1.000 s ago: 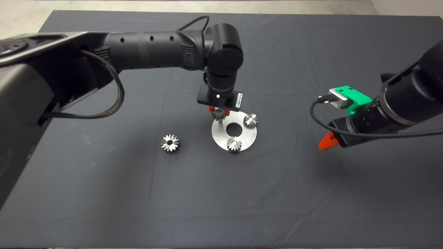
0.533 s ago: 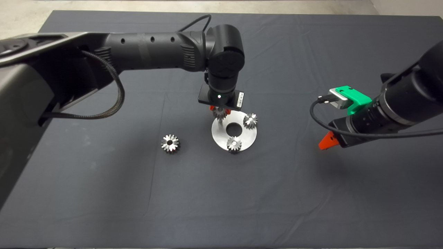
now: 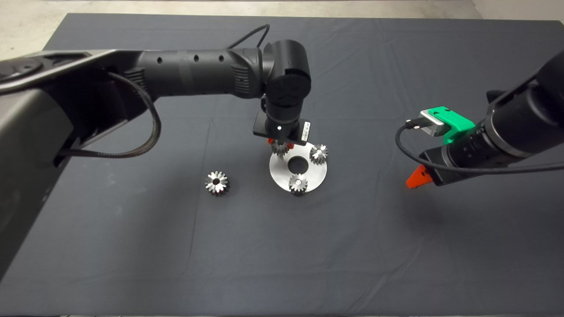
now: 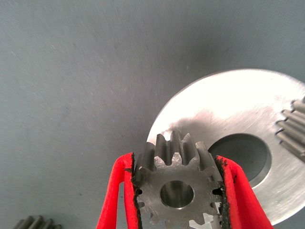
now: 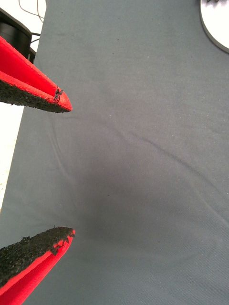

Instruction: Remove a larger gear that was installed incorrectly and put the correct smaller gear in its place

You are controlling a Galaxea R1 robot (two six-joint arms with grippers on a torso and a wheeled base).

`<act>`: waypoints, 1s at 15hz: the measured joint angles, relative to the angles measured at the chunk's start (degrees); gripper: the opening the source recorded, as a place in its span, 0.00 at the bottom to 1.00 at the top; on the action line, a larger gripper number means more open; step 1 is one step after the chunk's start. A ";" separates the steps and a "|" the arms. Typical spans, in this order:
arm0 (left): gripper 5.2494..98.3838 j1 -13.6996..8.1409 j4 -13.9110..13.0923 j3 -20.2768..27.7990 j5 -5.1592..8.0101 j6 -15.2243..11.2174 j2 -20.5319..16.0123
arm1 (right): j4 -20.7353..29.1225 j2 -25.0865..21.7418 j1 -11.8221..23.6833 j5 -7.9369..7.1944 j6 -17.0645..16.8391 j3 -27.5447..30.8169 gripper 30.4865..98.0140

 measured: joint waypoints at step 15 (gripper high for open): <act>0.20 0.44 2.79 0.17 0.00 -0.02 0.00 | 0.00 -0.11 0.00 0.02 -0.02 0.00 0.49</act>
